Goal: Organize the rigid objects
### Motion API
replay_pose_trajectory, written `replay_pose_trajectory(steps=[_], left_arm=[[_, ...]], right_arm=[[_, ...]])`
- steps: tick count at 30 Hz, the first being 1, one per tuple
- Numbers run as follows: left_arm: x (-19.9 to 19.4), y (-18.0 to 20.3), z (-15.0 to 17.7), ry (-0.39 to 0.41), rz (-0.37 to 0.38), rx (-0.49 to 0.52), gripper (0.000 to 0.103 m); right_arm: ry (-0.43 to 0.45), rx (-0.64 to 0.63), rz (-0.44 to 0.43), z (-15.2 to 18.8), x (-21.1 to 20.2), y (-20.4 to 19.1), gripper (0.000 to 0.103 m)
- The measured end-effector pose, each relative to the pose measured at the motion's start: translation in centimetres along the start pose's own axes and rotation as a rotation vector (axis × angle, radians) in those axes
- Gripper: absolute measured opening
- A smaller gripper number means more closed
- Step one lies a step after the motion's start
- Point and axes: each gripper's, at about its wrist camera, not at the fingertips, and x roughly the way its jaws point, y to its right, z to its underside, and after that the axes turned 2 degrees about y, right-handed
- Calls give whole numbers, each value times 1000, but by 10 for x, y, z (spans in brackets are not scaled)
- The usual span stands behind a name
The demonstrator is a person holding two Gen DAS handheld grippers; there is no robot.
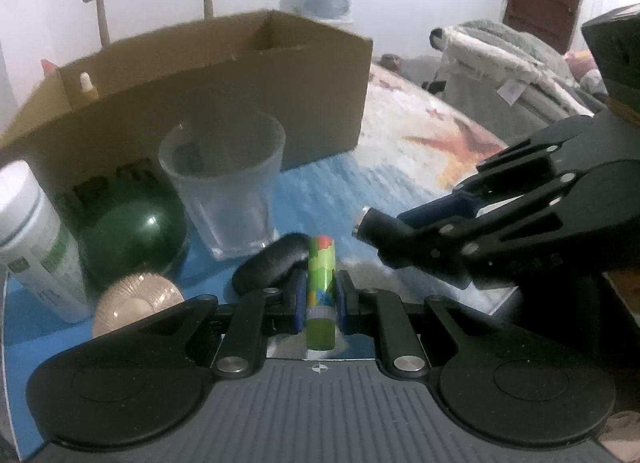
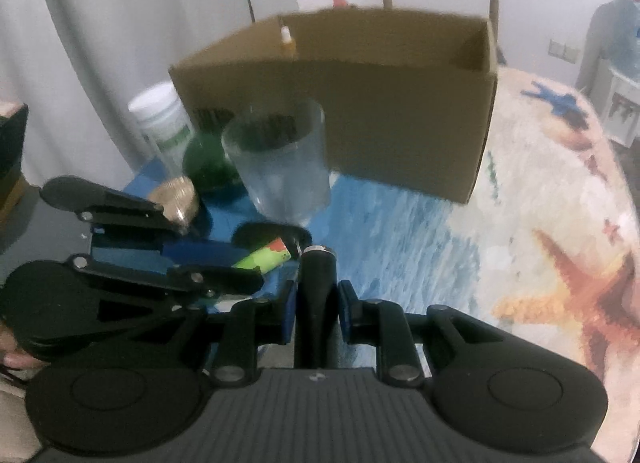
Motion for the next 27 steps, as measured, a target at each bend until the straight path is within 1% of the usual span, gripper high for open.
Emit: replay_pose_trajectory(steps=[3, 5, 8, 12, 14, 15, 18, 20, 23, 25, 27], left_arm=[[-14, -2, -7, 45, -7, -2, 14], [-26, -6, -17, 89, -16, -4, 14], [-47, -15, -36, 165, -41, -4, 14], [-72, -36, -69, 253, -88, 0, 14], [-76, -46, -87, 277, -112, 8, 14], [-76, -53, -97, 276, -113, 6, 14], [-59, -80, -128, 217, -104, -27, 14], [-36, -101, -148, 140, -100, -62, 14], [10, -131, -172, 14, -125, -122, 14], [38, -150, -179, -64, -150, -159, 14], [60, -163, -184, -113, -185, -177, 14]], right_arm=[[44, -3, -5, -9, -14, -2, 23], [79, -14, -10, -19, -23, -6, 23], [154, -45, -26, -41, -41, -13, 23], [254, -89, -59, -79, -55, -20, 23], [287, -105, -70, -100, -55, -22, 23], [297, -108, -77, -113, -51, -20, 23], [270, -72, -117, -150, -32, -9, 23], [223, -36, -128, -176, -9, 3, 23], [117, 56, -146, -207, 40, 29, 23], [44, 128, -159, -223, 72, 47, 23], [-22, 182, -167, -235, 102, 64, 23]])
